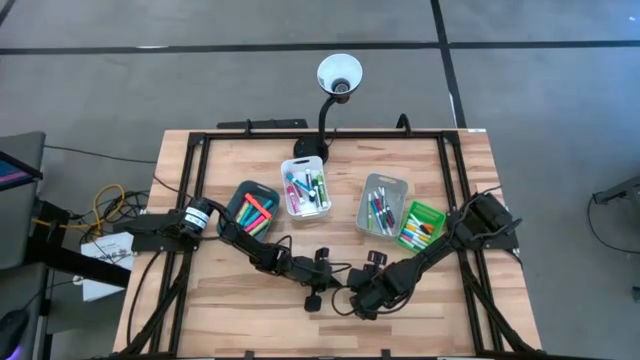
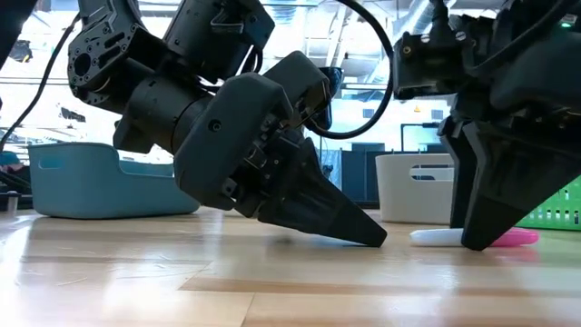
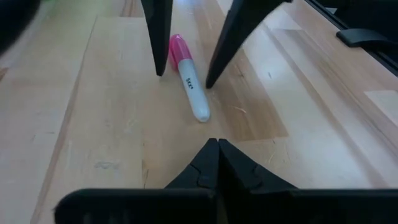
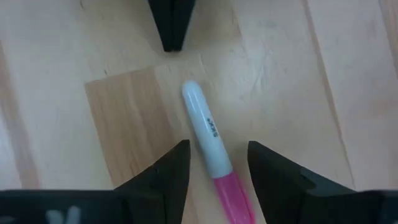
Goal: Pick & Place Markers
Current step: Put the pink mini marker into the green bin
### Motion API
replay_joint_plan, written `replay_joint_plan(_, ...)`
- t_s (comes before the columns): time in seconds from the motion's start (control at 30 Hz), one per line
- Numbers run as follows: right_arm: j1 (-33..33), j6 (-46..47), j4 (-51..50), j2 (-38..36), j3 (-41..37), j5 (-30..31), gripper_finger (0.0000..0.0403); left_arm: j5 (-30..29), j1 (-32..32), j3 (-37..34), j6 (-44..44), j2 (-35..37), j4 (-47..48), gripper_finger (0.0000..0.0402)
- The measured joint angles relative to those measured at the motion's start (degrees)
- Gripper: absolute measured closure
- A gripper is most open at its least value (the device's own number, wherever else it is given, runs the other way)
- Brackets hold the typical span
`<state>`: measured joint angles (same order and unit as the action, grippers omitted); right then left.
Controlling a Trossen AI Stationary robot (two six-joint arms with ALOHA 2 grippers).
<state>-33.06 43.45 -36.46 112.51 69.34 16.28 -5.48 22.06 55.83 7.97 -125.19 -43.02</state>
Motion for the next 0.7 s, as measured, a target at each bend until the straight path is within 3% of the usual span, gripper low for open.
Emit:
replay_joint_plan(0.17,0.7,-0.4,-0.3,1.5,0.2,-3.9,0.0281,0.2,0.0,0.0,0.0,0.0,-0.2,0.0394)
replay_joint_plan(0.4,0.9,-0.5,-0.1,1.9,0.3,-5.3,0.038,0.2,0.0,0.0,0.0,0.0,-0.3,0.0395)
replay_joint_plan(0.53,1.0,-0.7,-0.4,-0.3,0.0,-6.0,0.0369,0.1,0.0,0.0,0.0,0.0,-0.4,0.0395)
replay_joint_plan(0.7,0.5,-2.5,-9.2,-7.5,0.7,-6.7,0.0349,0.0,0.0,0.0,0.0,0.0,-0.5,0.0395)
